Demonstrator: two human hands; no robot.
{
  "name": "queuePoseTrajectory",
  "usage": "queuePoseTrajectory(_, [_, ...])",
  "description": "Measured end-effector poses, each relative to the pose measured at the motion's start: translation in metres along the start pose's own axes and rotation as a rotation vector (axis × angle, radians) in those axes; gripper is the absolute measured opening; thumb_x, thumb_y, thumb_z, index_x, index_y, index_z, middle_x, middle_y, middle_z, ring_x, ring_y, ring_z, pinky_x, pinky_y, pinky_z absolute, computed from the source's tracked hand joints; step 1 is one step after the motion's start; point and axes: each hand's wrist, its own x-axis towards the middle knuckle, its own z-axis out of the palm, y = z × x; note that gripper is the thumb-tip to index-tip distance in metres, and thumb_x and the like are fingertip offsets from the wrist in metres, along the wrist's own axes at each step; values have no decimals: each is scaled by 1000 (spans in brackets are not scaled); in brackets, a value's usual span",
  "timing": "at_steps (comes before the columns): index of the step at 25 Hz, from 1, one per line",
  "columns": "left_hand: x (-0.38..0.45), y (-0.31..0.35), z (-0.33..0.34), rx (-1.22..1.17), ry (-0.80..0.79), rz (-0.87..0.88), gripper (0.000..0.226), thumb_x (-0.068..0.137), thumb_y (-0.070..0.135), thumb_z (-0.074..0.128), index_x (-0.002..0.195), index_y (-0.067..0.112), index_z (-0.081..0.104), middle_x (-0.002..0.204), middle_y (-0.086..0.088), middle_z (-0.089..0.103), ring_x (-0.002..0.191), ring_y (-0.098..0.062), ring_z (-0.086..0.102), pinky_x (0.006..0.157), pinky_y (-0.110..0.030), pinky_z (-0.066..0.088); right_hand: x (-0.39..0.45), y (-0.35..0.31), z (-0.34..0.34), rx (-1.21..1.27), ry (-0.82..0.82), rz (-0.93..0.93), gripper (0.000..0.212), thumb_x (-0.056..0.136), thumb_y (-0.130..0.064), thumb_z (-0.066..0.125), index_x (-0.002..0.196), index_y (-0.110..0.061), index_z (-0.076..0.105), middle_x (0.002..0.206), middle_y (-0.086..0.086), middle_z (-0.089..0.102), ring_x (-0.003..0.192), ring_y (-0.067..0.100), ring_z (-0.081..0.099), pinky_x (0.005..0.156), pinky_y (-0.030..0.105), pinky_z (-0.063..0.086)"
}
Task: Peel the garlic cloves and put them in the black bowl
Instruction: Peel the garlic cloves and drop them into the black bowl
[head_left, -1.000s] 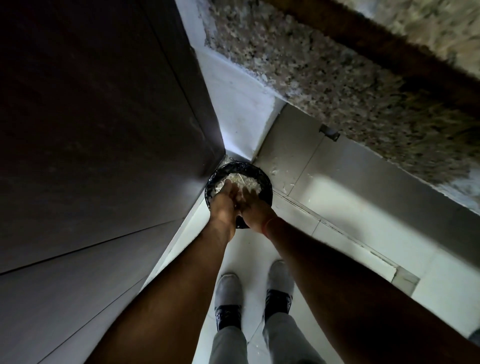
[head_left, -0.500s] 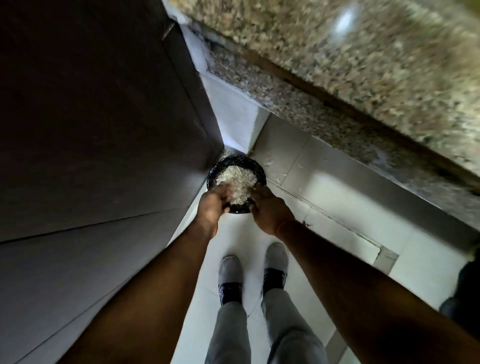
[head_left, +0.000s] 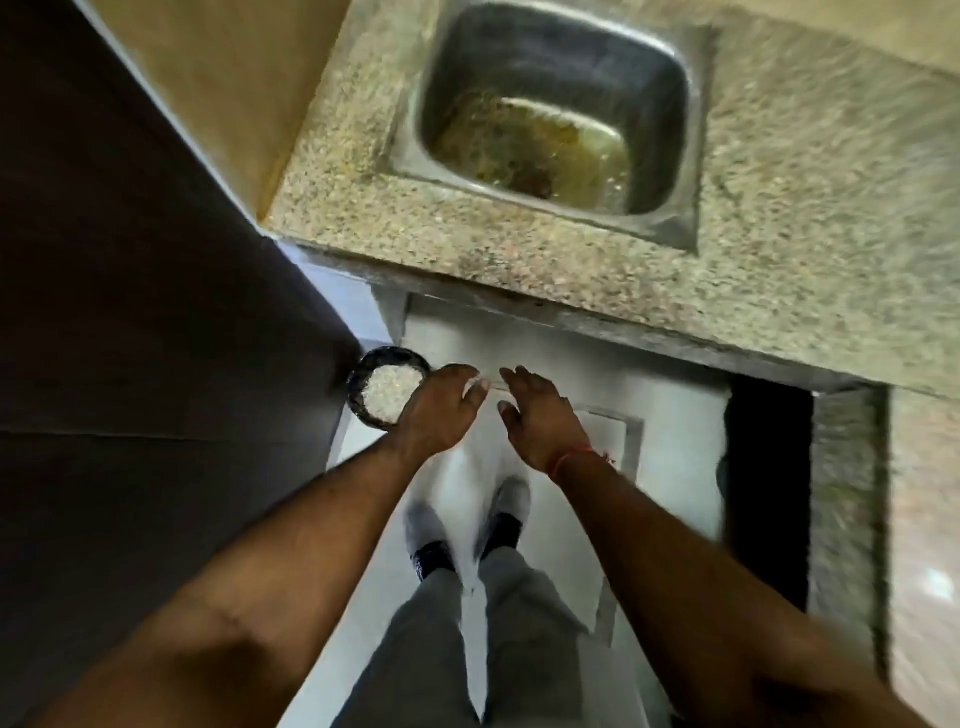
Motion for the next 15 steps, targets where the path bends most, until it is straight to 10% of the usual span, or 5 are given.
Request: queuePoseTrajectory(15, [-79, 326, 169, 490, -403, 701, 66, 101, 58, 31, 137, 9, 56, 138, -12, 59, 129, -29, 54, 107, -36, 45, -282, 218, -121, 64, 447, 508, 59, 101, -32, 43, 158, -19, 36, 161, 13, 38, 148, 33, 34, 119, 45, 32])
